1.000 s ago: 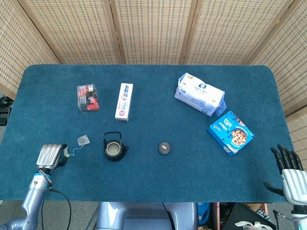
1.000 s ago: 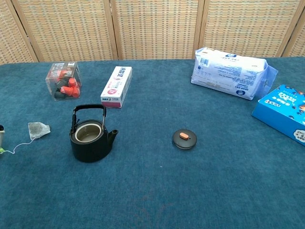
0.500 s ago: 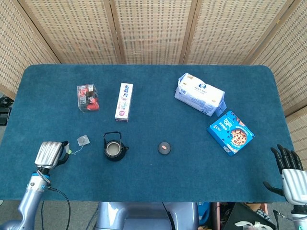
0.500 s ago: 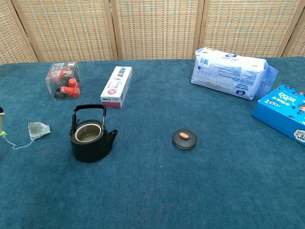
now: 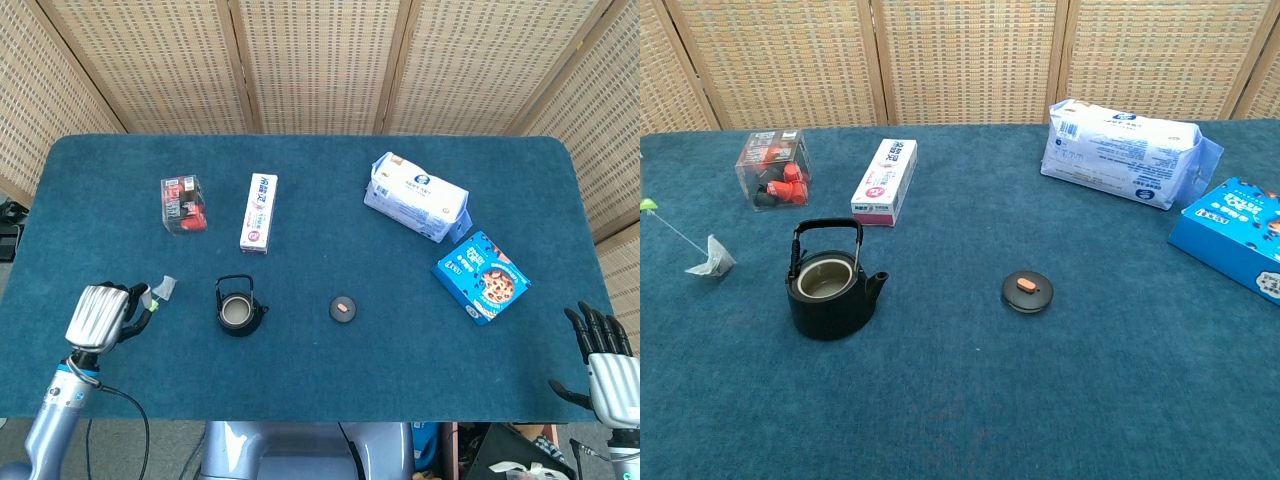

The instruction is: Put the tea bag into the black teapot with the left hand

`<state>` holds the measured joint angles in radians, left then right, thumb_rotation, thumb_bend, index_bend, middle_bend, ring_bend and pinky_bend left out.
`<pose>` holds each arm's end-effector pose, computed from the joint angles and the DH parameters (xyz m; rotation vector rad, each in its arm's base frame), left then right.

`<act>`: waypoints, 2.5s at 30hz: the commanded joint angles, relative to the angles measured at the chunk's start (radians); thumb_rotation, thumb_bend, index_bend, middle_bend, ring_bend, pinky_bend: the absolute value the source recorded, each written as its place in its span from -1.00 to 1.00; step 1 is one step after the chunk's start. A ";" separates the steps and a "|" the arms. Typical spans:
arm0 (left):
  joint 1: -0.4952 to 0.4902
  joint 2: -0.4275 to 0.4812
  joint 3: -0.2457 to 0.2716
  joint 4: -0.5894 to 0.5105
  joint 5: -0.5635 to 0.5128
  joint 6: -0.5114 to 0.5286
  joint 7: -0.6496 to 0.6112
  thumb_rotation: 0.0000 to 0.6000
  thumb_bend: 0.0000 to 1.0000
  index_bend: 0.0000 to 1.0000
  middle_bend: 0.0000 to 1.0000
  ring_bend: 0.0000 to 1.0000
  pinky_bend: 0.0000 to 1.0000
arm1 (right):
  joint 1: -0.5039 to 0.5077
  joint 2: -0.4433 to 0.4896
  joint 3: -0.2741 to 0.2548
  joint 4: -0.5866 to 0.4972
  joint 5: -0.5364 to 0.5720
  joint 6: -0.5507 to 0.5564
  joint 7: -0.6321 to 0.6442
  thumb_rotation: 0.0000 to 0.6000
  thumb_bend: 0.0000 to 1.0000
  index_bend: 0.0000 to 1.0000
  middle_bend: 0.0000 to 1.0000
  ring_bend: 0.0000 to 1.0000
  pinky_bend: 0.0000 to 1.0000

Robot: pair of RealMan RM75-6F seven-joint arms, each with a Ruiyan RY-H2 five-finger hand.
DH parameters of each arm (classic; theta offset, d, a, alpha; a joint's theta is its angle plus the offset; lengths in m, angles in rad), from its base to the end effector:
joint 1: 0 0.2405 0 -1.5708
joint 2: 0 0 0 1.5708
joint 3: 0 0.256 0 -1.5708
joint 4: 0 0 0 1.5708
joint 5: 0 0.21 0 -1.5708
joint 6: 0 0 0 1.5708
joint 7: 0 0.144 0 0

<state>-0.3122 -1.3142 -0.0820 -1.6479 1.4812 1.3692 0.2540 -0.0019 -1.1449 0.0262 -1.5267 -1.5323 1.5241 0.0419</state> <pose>-0.2360 0.2439 0.0846 -1.5888 -0.8012 -1.0048 -0.3349 -0.1487 0.1590 1.3557 -0.9182 0.8539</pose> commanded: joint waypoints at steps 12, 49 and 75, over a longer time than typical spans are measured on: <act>-0.030 0.058 -0.024 -0.096 0.061 0.009 -0.028 1.00 -0.01 0.27 0.67 0.48 0.31 | -0.001 0.000 0.000 0.000 0.001 -0.001 0.002 1.00 -0.87 -1.00 -1.00 -1.00 -1.00; -0.185 0.009 -0.105 -0.188 0.007 -0.113 0.123 1.00 -0.01 0.28 0.67 0.48 0.31 | -0.002 -0.006 0.000 0.020 0.018 -0.016 0.024 1.00 -0.87 -1.00 -1.00 -1.00 -1.00; -0.146 0.012 -0.010 -0.146 0.006 -0.099 0.150 1.00 -0.01 0.29 0.67 0.48 0.31 | 0.000 -0.007 -0.001 0.020 0.024 -0.026 0.023 1.00 -0.87 -1.00 -1.00 -1.00 -1.00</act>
<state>-0.4707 -1.3019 -0.1062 -1.8022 1.4788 1.2553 0.3872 -0.0020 -1.1523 0.0256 -1.5071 -1.5085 1.4983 0.0645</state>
